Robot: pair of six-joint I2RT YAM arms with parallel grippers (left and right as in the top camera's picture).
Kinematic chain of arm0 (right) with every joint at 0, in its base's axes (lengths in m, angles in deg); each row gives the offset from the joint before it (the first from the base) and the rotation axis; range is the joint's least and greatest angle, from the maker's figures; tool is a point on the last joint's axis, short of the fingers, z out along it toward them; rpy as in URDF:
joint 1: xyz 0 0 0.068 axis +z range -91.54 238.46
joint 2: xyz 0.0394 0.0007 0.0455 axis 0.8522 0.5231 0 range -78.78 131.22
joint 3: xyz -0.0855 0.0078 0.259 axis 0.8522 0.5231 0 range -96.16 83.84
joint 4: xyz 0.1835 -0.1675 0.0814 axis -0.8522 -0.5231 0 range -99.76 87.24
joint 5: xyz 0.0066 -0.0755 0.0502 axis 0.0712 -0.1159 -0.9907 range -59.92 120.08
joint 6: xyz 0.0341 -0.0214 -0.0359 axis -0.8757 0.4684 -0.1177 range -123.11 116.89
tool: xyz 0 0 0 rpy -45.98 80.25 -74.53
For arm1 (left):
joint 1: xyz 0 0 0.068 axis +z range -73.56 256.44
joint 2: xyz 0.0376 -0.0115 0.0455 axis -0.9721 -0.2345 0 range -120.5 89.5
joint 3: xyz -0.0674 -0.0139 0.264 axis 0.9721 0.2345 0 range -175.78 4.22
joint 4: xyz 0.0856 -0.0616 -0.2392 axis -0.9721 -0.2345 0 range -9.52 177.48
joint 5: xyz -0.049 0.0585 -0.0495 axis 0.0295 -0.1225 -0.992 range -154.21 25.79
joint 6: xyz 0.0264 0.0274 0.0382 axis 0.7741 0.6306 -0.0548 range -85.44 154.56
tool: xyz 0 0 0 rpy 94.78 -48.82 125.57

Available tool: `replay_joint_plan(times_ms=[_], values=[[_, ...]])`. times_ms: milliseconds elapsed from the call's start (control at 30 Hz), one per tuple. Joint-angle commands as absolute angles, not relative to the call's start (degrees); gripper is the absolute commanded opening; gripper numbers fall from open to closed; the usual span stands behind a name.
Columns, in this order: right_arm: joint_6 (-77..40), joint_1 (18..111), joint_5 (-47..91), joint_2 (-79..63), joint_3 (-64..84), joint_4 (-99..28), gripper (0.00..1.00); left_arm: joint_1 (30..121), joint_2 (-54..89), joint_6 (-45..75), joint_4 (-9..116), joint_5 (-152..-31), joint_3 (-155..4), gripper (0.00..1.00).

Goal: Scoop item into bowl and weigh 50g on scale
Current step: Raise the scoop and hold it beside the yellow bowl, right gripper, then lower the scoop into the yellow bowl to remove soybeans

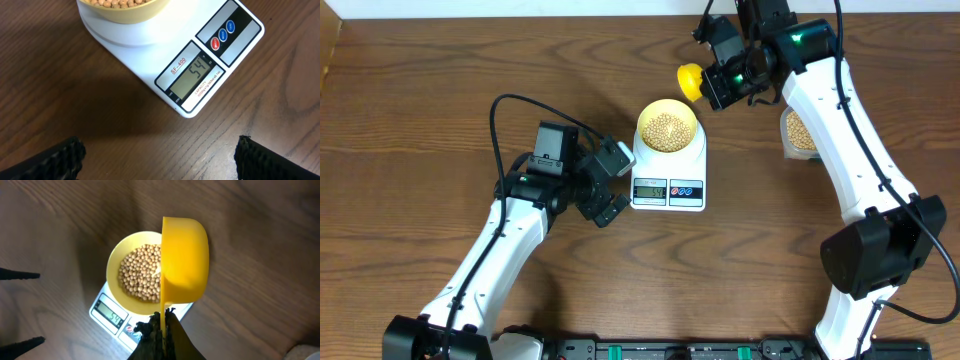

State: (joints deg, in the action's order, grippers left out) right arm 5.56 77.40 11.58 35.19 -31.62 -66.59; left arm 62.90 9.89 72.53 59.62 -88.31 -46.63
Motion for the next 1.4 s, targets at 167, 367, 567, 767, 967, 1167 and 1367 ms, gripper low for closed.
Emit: replay_joint_plan(times_ms=[167, 367, 567, 767, 967, 1167, 1367], values=[[11.05, 78.05, 11.76, 34.8, -30.0, -62.77, 0.01, 63.18, 10.63, 73.32, 59.62, -89.05, -46.67, 0.98], [14.37, 79.8, 12.5, 34.8, -29.67, -62.79, 0.01, 63.18, 10.63, 73.32, 59.62, -89.05, -46.67, 0.98], [15.85, 81.79, 13.29, 34.8, -26.75, -62.97, 0.01, 63.18, 10.63, 73.32, 59.62, -89.05, -46.67, 0.97], [18.22, 83.14, 13.29, 34.8, -25.78, -62.97, 0.01, 63.18, 10.63, 73.32, 59.65, -89.05, -46.67, 0.97], [19.7, 84.08, 13.68, 34.8, -22.11, -60.8, 0.01, 63.18, 10.63, 73.32, 59.62, -89.05, -46.67, 0.98], [19.68, 84.17, 13.7, 34.8, -20.01, -58.9, 0.01, 63.18, 10.63, 73.32, 59.62, -89.05, -46.67, 0.98], [19.18, 84.32, 13.72, 34.8, -17.89, -57.65, 0.01, 63.18, 10.63, 73.32, 59.62, -89.05, -46.67, 0.98]])
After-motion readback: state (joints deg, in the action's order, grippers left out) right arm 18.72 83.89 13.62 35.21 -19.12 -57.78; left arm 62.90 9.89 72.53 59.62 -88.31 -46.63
